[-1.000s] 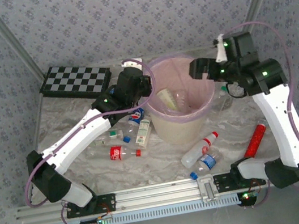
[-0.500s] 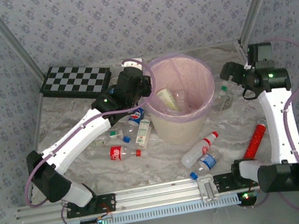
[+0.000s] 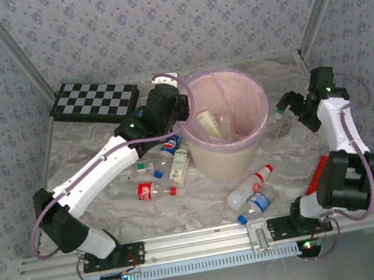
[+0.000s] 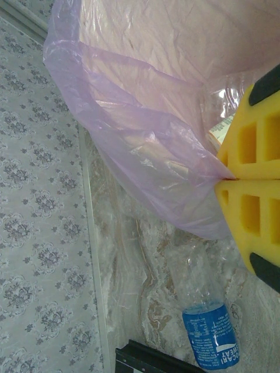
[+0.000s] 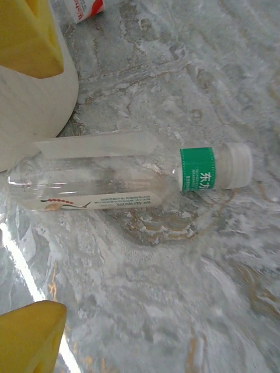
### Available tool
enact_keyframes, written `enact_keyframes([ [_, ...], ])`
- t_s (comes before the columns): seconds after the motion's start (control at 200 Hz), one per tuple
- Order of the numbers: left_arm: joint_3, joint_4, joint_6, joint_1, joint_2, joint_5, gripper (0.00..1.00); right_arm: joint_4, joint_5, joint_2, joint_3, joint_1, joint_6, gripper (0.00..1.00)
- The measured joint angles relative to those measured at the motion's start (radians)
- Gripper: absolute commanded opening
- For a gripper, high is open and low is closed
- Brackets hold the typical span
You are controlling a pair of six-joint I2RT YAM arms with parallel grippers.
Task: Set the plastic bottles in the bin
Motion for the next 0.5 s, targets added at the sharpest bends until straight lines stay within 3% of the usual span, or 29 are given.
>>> enact_keyframes([
  [0.35, 0.0, -0.001, -0.006, 0.0, 0.0, -0.016, 0.0, 0.116, -0.036, 0.301, -0.003, 0.1, 0.007, 1.0],
  [0.5, 0.0, -0.002, -0.009, 0.0, 0.0, -0.022, 0.0, 0.146, -0.036, 0.362, -0.003, 0.13, 0.008, 1.0],
])
